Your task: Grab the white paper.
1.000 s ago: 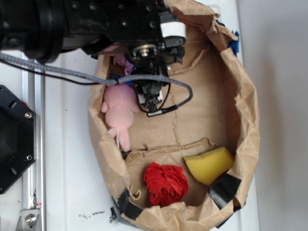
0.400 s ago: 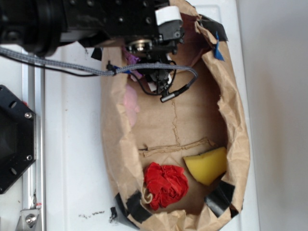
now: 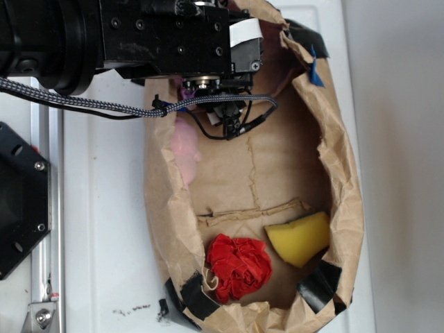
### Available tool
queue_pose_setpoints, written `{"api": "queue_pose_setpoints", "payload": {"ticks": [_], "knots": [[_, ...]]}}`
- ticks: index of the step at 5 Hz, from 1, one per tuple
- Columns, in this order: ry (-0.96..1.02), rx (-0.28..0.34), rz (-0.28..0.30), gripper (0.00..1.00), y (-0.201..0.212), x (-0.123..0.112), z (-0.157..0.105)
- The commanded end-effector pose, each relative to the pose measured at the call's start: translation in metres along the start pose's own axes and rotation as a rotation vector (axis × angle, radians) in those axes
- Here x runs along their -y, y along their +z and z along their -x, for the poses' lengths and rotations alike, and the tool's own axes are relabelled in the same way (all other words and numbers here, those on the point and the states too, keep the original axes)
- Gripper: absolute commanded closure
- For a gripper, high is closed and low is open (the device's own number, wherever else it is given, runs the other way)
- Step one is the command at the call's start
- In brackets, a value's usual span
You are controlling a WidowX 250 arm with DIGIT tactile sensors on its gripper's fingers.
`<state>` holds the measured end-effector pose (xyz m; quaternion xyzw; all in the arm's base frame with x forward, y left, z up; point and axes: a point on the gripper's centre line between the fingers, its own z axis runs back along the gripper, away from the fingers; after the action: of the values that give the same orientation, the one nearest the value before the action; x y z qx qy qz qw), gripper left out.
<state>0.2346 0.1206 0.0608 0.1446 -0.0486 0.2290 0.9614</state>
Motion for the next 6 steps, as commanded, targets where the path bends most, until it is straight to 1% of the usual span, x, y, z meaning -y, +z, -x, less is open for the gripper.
{"api": "queue_pose_setpoints", "payload": {"ticks": [1,3,5,6], "knots": [[0.027,0.043,0.009,1.0,0.009,-0.005,-0.005],[0.011,0.062,0.034,1.0,0.007,-0.005,-0.006],[-0.008,0.065,0.058,1.0,0.007,-0.004,-0.006],[-0.019,0.077,0.103,1.0,0.023,-0.011,0.0]]}}
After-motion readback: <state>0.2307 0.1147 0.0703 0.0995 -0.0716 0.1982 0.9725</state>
